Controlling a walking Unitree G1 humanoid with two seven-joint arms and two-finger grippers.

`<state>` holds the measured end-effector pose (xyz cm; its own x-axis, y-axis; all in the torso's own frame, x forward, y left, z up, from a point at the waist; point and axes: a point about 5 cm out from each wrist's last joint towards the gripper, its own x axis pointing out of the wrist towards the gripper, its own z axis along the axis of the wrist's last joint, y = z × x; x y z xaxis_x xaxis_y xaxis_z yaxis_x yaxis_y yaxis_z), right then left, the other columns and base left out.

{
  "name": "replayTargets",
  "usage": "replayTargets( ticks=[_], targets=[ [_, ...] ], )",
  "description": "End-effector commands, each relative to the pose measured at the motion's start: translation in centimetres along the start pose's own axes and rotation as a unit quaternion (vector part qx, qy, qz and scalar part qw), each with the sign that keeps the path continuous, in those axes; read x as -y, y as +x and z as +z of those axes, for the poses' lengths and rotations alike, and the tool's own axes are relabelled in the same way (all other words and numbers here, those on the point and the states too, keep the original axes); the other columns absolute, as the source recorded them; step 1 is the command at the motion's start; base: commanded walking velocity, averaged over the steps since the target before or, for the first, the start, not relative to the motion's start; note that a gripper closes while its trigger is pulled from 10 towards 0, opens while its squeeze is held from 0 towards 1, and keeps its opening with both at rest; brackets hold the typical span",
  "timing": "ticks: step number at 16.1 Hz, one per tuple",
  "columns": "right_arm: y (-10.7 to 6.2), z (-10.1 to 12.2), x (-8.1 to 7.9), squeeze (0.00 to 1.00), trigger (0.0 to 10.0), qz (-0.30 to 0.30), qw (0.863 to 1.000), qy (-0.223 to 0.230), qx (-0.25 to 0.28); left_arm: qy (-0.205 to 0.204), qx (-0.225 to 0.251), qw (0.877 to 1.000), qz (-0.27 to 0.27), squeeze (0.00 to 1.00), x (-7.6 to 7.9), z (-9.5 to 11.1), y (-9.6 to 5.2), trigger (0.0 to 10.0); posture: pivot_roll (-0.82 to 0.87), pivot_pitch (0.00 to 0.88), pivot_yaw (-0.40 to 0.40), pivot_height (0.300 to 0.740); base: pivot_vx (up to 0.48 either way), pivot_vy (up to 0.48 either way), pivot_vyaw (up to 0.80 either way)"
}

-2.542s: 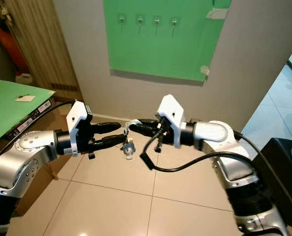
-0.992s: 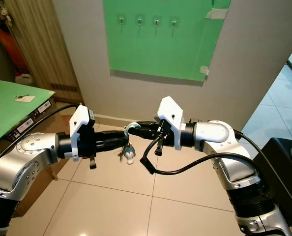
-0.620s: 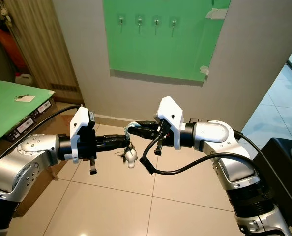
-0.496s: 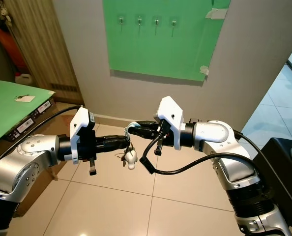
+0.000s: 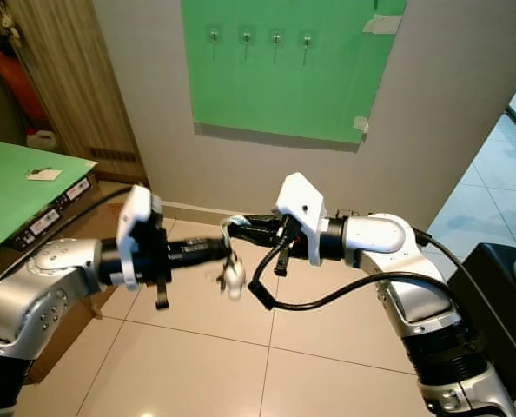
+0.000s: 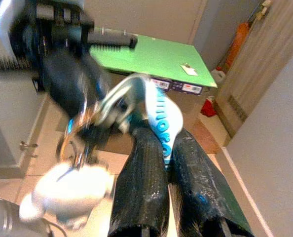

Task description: Hang keys on a hook

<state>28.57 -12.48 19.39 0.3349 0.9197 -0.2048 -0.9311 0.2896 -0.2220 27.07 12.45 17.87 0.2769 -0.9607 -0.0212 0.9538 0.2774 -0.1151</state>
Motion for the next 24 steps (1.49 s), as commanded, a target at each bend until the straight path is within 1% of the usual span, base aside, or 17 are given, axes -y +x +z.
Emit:
replayTargets(
  ticks=[1, 2, 4, 5, 6, 8, 9, 12, 14, 16, 17, 19, 20, 21, 22, 23, 24],
  targets=[
    [-0.1, -0.5, 0.0, 0.00, 0.0, -0.008, 1.000, -0.003, -0.014, 0.018, 0.049, 0.999, -0.004, 0.00, -0.1, 2.4, -0.1, 0.0, -0.12, 0.000, 0.049, 0.740, 0.000, 0.000, 0.00],
    [-0.1, -0.6, 0.1, 0.00, 0.0, -0.014, 1.000, -0.004, -0.014, 0.015, 0.058, 0.998, -0.002, 0.00, -0.2, 2.7, -0.2, 0.0, -0.12, 0.000, 0.050, 0.740, 0.000, 0.000, 0.00],
    [-0.1, -0.6, 0.4, 0.00, 0.0, -0.029, 0.999, -0.006, -0.016, 0.016, 0.056, 0.998, 0.000, 0.00, -0.2, 2.7, -0.2, 0.0, -0.12, 0.000, 0.050, 0.740, 0.000, 0.000, 0.00],
    [-0.1, -0.7, 0.5, 0.00, 3.6, -0.036, 0.999, -0.007, -0.018, 0.016, 0.054, 0.998, 0.000, 0.00, -0.2, 2.6, -0.2, 0.0, -0.12, 0.000, 0.050, 0.740, 0.000, 0.000, 0.00],
    [0.0, -0.7, 0.7, 0.00, 10.0, -0.045, 0.999, -0.008, -0.020, 0.014, 0.053, 0.999, 0.001, 0.00, -0.2, 2.5, -0.2, 0.0, -0.12, 0.000, 0.051, 0.740, 0.000, 0.000, 0.00],
    [0.1, -0.6, 1.1, 0.00, 10.0, -0.064, 0.998, -0.007, -0.018, 0.009, 0.052, 0.999, 0.002, 0.00, -0.2, 2.5, -0.3, 0.0, -0.12, 0.000, 0.050, 0.740, 0.000, 0.000, 0.00],
    [0.1, -0.6, 1.4, 1.00, 10.0, -0.082, 0.996, -0.007, -0.015, 0.009, 0.050, 0.999, 0.002, 0.00, -0.2, 2.5, -0.3, 0.0, -0.11, 0.000, 0.048, 0.740, 0.000, 0.000, 0.00],
    [0.4, -0.5, 1.5, 1.00, 10.0, -0.095, 0.995, -0.007, -0.013, 0.008, 0.049, 0.999, 0.006, 0.00, -0.2, 2.4, -0.3, 0.0, -0.11, 0.000, 0.048, 0.740, 0.000, 0.000, 0.00],
    [0.7, -0.4, 1.7, 1.00, 10.0, -0.127, 0.991, -0.031, -0.021, 0.005, 0.050, 0.999, 0.010, 0.00, -0.2, 2.3, -0.3, 0.0, -0.11, 0.000, 0.047, 0.740, 0.000, 0.000, 0.00],
    [1.3, -0.4, 1.8, 1.00, 10.0, -0.156, 0.983, -0.086, -0.041, 0.004, 0.053, 0.999, 0.010, 0.00, -0.2, 2.4, -0.3, 0.0, -0.11, 0.000, 0.046, 0.740, 0.000, 0.000, 0.00],
    [1.5, -0.2, 1.7, 1.00, 10.0, -0.161, 0.981, -0.099, -0.042, 0.004, 0.054, 0.998, 0.010, 0.00, -0.2, 2.4, -0.3, 0.0, -0.11, 0.000, 0.046, 0.740, 0.000, 0.000, 0.00],
    [2.0, 0.0, 1.4, 1.00, 10.0, -0.175, 0.978, -0.109, -0.036, 0.002, 0.056, 0.998, 0.017, 0.00, -0.4, 2.4, -0.4, 0.0, -0.11, 0.000, 0.047, 0.740, 0.000, 0.000, 0.00],
    [2.1, 0.2, 1.4, 1.00, 10.0, -0.186, 0.976, -0.106, -0.030, 0.002, 0.054, 0.998, 0.028, 0.00, -0.6, 2.3, -0.4, 0.0, -0.11, 0.000, 0.047, 0.740, 0.000, 0.000, 0.00],
    [2.4, 0.4, 1.3, 0.82, 10.0, -0.197, 0.976, -0.095, -0.013, -0.006, 0.051, 0.996, 0.073, 0.00, -1.6, 2.1, -0.5, 0.0, -0.11, 0.000, 0.046, 0.740, 0.000, 0.000, 0.00],
    [2.5, 0.5, 1.3, 0.00, 10.0, -0.212, 0.973, -0.088, -0.003, -0.013, 0.051, 0.992, 0.118, 0.00, -2.6, 1.9, -0.6, 0.0, -0.11, 0.000, 0.044, 0.740, 0.000, 0.000, 0.00],
    [2.6, 0.8, 1.5, 0.00, 10.0, -0.255, 0.965, -0.048, 0.028, -0.020, 0.061, 0.973, 0.220, 0.00, -4.8, 1.6, -1.1, 0.0, -0.11, 0.000, 0.044, 0.740, 0.000, 0.000, 0.00],
    [2.5, 1.0, 1.6, 0.00, 10.0, -0.308, 0.949, 0.011, 0.075, -0.024, 0.075, 0.953, 0.291, 0.00, -6.0, 1.3, -1.5, 0.0, -0.11, 0.000, 0.052, 0.740, 0.000, 0.000, 0.00]
  ],
)
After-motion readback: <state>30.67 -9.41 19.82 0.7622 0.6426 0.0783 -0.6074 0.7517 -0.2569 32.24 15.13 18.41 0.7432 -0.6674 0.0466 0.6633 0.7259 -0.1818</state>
